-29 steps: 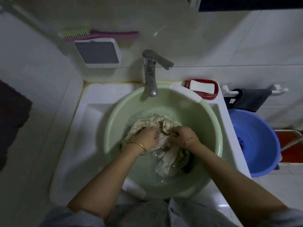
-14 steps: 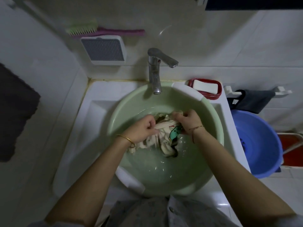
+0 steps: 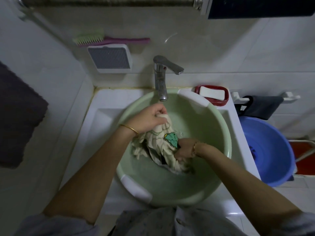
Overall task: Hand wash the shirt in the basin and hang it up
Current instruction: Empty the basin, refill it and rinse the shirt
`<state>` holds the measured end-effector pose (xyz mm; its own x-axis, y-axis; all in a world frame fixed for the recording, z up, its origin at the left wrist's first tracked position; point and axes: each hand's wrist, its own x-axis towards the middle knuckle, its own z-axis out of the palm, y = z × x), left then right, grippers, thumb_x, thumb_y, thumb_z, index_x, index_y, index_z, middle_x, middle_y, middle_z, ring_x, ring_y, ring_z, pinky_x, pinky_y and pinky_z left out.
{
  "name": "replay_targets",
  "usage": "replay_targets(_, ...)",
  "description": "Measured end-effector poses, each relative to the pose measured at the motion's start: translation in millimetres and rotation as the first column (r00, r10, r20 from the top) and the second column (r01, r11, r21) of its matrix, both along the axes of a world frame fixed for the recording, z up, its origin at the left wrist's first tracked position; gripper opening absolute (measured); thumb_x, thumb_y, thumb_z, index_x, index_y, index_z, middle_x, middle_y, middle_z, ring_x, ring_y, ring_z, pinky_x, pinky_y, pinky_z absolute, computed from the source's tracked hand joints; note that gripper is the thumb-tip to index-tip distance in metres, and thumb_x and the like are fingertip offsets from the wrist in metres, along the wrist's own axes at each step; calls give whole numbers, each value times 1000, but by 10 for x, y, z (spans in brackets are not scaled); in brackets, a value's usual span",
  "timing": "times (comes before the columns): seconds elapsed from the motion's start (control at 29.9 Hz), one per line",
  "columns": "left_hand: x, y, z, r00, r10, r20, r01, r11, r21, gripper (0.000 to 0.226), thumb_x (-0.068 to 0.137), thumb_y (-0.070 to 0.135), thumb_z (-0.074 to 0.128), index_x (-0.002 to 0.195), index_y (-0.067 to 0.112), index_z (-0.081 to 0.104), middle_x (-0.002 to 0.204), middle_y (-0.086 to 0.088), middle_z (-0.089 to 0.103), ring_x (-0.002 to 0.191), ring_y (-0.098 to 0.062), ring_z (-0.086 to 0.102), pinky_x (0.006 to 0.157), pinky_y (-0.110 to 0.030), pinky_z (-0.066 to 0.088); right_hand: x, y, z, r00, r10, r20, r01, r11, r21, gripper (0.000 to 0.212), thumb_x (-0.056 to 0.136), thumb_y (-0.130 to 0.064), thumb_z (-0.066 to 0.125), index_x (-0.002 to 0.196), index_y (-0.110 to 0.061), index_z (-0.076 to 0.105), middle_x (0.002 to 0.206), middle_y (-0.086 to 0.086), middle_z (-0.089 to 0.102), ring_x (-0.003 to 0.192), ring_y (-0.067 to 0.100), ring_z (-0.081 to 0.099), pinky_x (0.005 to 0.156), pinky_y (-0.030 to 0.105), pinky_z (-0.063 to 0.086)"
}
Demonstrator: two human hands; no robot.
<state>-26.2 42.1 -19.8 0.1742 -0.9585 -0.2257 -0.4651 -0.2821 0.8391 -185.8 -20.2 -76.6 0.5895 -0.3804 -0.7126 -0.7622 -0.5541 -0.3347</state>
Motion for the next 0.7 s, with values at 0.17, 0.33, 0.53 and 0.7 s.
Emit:
replay_targets(0.17, -180, -92, -213, 989, 52, 139, -47, 998, -37, 14, 87, 11, 59, 99, 16, 55, 90, -4, 55, 82, -18, 51, 63, -24, 37, -209, -33, 56, 989, -147, 5, 145, 978, 151, 27, 78, -32, 62, 93, -10, 62, 93, 8, 60, 83, 21, 55, 73, 27, 45)
replay_targets(0.33, -160, -42, -363, 875, 103, 473, -157, 984, 78, 36, 86, 22, 62, 117, 6, 55, 123, -16, 51, 113, -31, 50, 90, -29, 38, -320, -101, 93, 984, -175, -7, 174, 980, -99, 39, 92, -43, 52, 109, -8, 56, 103, 10, 59, 89, 24, 54, 75, 26, 42)
replay_targets(0.53, -265, 244, -613, 976, -132, 174, -44, 661, 749, 50, 94, 48, 46, 83, 0, 55, 82, -19, 64, 57, -27, 58, 56, -27, 46, -50, -92, 203, 974, -63, 216, 159, 872, -463, 22, 94, -16, 45, 114, -13, 55, 113, 9, 57, 101, 29, 57, 79, 36, 48)
replay_targets(0.7, -517, 388, -710, 961, -230, 157, 10, 593, 805, 60, 88, 55, 54, 115, 1, 57, 90, -13, 64, 65, -24, 62, 66, -35, 56, 226, -61, -55, 922, 193, 334, -78, 941, -330, 59, 88, -2, 44, 142, -24, 37, 145, 5, 40, 129, 30, 39, 105, 42, 38)
